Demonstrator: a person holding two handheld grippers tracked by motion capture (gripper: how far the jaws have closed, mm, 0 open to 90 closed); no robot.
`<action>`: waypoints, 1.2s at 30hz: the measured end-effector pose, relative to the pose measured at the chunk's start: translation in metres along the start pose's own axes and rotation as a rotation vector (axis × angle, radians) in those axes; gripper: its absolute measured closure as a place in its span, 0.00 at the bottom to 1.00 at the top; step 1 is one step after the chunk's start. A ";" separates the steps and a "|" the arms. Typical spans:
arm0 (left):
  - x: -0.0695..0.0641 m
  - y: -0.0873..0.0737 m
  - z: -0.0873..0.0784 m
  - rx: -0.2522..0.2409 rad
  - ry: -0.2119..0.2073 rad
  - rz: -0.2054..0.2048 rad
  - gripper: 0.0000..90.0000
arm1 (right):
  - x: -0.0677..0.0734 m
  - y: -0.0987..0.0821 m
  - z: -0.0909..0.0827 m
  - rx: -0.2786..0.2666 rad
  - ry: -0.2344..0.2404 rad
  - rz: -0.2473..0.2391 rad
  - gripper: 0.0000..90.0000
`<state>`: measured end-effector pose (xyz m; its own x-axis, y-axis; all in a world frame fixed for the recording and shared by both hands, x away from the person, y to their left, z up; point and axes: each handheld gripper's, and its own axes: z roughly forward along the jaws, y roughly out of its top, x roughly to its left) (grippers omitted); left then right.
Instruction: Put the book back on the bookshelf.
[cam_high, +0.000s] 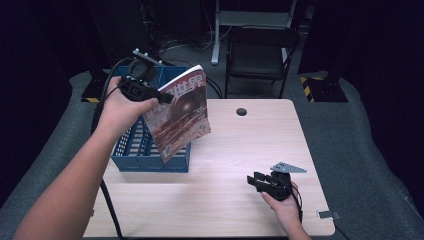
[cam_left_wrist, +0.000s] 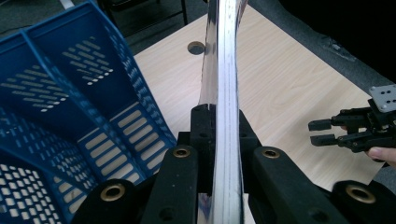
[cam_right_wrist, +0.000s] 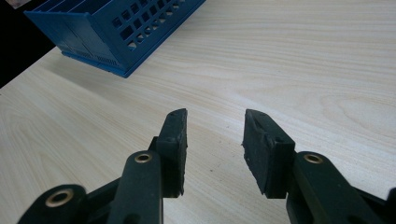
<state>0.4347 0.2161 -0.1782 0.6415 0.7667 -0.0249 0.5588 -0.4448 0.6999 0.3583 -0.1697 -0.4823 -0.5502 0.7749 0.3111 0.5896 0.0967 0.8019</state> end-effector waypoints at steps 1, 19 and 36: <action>0.002 0.000 -0.002 -0.001 0.002 0.000 0.93 | 0.000 0.000 0.000 0.003 0.000 0.002 0.66; 0.035 -0.016 -0.030 -0.008 0.075 -0.082 0.93 | 0.001 -0.001 0.000 0.002 -0.005 0.007 0.66; 0.072 -0.048 -0.053 0.001 0.148 -0.164 0.93 | 0.001 -0.001 0.001 0.007 -0.006 0.003 0.66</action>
<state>0.4262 0.3174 -0.1759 0.4577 0.8885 -0.0331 0.6497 -0.3088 0.6947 0.3579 -0.1679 -0.4833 -0.5454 0.7787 0.3102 0.5951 0.0991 0.7975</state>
